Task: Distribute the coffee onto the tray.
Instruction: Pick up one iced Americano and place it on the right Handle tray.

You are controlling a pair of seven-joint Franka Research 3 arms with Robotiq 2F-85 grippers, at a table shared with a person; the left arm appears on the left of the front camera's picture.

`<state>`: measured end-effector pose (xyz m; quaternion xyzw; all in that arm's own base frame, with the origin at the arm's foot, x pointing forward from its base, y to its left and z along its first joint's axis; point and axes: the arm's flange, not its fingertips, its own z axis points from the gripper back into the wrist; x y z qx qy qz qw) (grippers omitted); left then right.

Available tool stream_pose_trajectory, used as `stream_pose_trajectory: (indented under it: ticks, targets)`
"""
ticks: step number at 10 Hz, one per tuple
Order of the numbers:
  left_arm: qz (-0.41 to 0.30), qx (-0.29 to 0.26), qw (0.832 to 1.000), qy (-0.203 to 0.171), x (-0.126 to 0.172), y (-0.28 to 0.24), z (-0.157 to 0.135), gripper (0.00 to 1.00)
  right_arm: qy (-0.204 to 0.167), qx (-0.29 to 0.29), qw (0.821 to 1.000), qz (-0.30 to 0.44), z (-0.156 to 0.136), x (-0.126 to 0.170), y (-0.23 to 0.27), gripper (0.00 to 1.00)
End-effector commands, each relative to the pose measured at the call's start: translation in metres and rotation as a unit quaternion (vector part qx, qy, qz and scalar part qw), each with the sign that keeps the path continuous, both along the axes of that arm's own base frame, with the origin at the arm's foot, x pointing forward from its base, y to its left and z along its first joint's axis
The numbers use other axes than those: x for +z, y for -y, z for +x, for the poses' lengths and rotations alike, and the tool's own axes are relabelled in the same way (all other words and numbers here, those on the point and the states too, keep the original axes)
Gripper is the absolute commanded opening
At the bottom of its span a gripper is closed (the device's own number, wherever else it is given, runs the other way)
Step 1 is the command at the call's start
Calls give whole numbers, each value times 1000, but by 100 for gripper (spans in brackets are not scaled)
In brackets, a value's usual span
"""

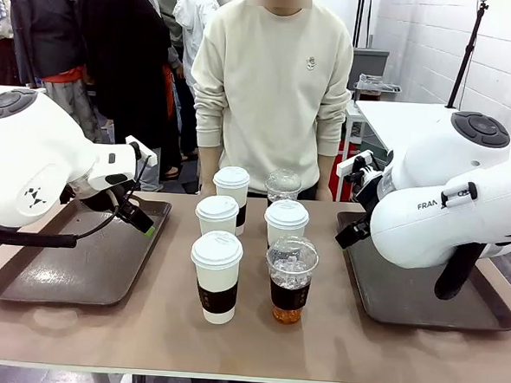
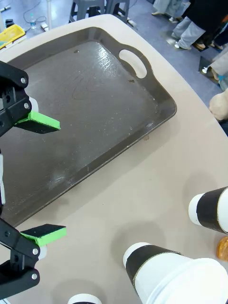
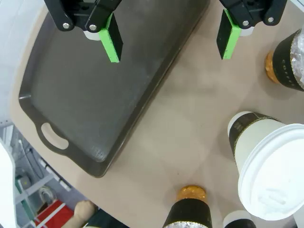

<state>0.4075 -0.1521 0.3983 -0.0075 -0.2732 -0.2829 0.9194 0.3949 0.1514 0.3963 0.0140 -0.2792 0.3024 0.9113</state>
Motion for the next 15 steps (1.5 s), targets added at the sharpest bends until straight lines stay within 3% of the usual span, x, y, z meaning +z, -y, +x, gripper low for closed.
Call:
stream_pose_trajectory:
  ticks: [1,3,7,10,15]
  targets:
    - [1,0,1000,-1,3,-1,-1,100,0,0,1000,0,0,1,1,100]
    - [-3,2,1000,5,7,0,-1,100,3,-3,1000,13,-2,6,1,100]
    - [-49,15,997,56,82,-14,-10,100,27,20,994,106,-19,68,28,100]
    - [-116,16,990,80,127,-37,-24,100,39,49,980,191,-32,104,55,100]
    - [-190,-23,980,50,119,-73,-38,100,48,43,955,290,-39,109,106,100]
